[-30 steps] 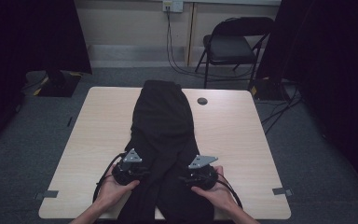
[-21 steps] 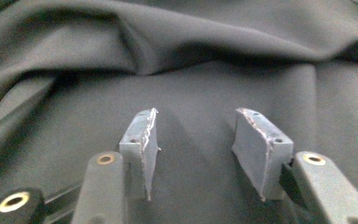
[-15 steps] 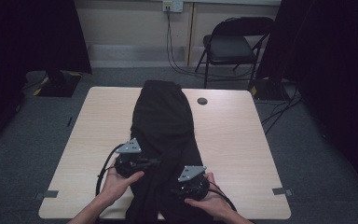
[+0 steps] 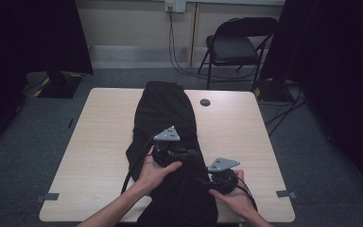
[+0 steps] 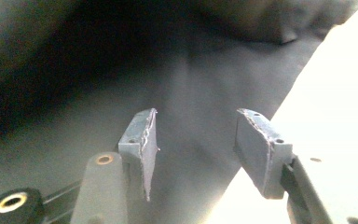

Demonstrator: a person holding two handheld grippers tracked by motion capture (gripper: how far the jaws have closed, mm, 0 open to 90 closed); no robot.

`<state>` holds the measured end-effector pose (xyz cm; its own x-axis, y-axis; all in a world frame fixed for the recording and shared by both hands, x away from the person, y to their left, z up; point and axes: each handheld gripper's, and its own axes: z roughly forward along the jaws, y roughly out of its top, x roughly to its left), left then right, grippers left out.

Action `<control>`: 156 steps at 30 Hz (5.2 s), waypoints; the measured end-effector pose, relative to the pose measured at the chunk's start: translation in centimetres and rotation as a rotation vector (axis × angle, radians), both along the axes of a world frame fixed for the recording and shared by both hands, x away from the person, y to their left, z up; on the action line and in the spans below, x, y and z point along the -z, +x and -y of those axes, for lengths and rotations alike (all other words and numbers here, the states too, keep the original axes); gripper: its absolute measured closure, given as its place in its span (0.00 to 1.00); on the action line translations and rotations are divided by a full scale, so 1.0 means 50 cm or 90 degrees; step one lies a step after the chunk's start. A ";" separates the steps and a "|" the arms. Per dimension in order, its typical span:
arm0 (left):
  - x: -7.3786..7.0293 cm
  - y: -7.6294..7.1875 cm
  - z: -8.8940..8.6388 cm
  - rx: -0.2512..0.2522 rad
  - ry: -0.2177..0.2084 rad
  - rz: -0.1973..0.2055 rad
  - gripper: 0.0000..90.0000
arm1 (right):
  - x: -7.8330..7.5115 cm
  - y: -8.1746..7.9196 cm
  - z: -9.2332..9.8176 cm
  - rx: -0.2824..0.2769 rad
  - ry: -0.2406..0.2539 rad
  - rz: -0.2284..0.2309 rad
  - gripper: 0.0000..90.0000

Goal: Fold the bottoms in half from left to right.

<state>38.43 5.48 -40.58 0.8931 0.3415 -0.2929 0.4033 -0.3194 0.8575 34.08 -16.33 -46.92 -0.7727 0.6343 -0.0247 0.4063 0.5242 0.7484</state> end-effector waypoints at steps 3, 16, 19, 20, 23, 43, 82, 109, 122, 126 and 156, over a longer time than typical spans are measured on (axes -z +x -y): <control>0.032 -0.018 0.009 0.017 0.029 -0.011 0.81 | -0.005 0.001 0.038 0.036 0.015 0.003 0.54; 0.114 -0.065 -0.238 -0.145 0.148 -0.065 0.74 | -0.051 -0.016 0.021 0.030 0.069 0.042 0.63; 0.131 -0.074 -0.245 -0.171 0.195 -0.064 0.70 | -0.041 -0.017 -0.012 -0.007 0.060 0.027 0.65; 0.141 -0.073 -0.244 -0.188 0.212 -0.064 0.67 | -0.032 -0.014 -0.026 -0.017 0.053 0.021 0.65; 0.163 -0.061 -0.242 -0.210 0.230 -0.069 0.65 | -0.012 -0.004 -0.052 -0.031 0.034 0.005 0.65; 0.181 0.164 -0.227 -0.339 0.253 0.028 0.77 | 0.062 0.217 -0.104 0.028 -0.008 0.024 0.69; 0.157 -0.082 -0.165 -0.069 0.250 0.000 0.97 | 0.000 0.088 -0.002 0.043 0.021 0.020 0.55; -0.037 -0.014 0.018 -0.022 0.002 0.025 0.86 | -0.052 0.080 0.034 0.085 0.069 0.058 0.55; 0.018 -0.006 -0.148 -0.140 0.024 0.013 0.50 | -0.076 0.041 0.046 0.083 0.076 0.094 0.55; 0.067 -0.006 -0.209 -0.175 0.106 -0.003 0.75 | -0.084 0.027 0.001 0.032 0.095 0.086 0.56; 0.145 -0.007 -0.193 -0.181 0.208 0.025 1.00 | 0.044 0.046 -0.062 -0.061 -0.022 -0.056 0.55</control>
<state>38.08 15.11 -47.80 0.7586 0.6444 -0.0964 0.4837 -0.4578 0.7460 36.38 -13.21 -49.11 -0.8295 0.5579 0.0260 0.4171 0.5879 0.6931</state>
